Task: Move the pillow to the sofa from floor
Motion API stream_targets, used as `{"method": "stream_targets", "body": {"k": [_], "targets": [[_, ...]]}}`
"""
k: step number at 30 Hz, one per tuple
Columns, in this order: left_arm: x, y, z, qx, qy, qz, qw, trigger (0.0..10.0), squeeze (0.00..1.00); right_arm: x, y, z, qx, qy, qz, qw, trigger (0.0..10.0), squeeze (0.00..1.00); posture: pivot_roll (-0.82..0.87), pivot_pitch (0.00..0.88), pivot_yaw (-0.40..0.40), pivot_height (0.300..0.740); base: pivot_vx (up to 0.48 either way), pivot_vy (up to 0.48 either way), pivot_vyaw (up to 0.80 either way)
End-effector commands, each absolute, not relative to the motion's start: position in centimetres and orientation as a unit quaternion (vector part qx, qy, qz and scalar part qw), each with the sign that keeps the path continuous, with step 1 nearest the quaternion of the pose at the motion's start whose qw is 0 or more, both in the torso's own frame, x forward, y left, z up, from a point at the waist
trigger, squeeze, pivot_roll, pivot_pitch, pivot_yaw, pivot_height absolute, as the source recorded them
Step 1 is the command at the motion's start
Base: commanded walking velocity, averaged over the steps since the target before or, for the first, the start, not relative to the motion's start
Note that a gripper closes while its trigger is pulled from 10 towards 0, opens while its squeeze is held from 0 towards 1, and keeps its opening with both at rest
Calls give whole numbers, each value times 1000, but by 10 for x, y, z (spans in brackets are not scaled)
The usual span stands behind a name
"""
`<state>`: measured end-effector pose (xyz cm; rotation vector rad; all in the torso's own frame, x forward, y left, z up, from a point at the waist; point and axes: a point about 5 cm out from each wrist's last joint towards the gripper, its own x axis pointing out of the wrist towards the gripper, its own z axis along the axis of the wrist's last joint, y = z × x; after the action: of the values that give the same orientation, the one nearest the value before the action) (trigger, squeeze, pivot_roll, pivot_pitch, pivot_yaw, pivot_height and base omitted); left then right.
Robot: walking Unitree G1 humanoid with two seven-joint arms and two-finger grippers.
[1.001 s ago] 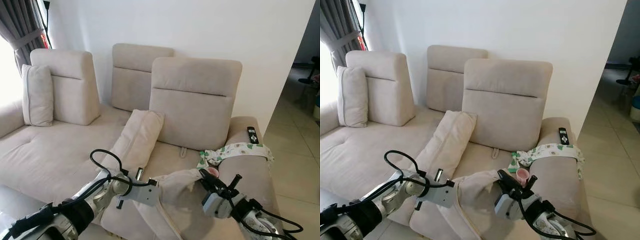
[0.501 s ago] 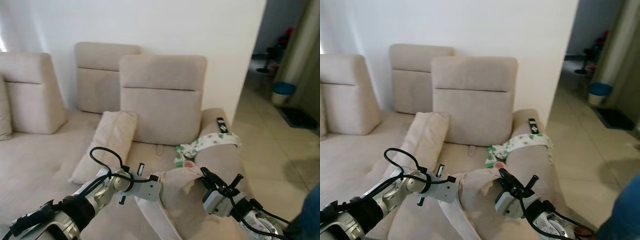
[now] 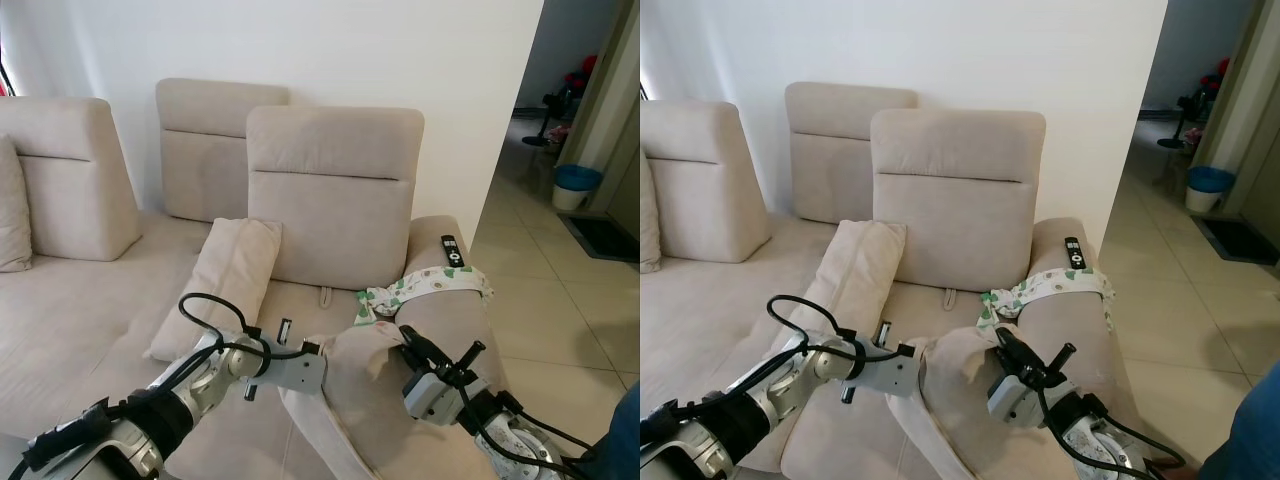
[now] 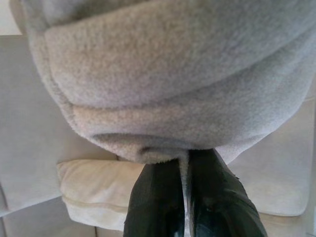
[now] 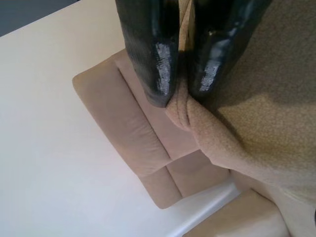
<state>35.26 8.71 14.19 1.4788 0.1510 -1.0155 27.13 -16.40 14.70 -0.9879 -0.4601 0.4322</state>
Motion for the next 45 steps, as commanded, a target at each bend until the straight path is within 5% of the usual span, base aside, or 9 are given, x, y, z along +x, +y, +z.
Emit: {"method": "stream_targets", "body": {"k": [1,45], "targets": [[353,71,155,635,17,-444,632,10000,0,270,-150,160,-451,-266,215,824,10000,0,110,0,38,740,0,0,0],[352,56,162,622,-18,-459,634,10000,0,269,-152,157,-461,-257,213,822,10000,0,92,0,42,740,146,0,0]]}}
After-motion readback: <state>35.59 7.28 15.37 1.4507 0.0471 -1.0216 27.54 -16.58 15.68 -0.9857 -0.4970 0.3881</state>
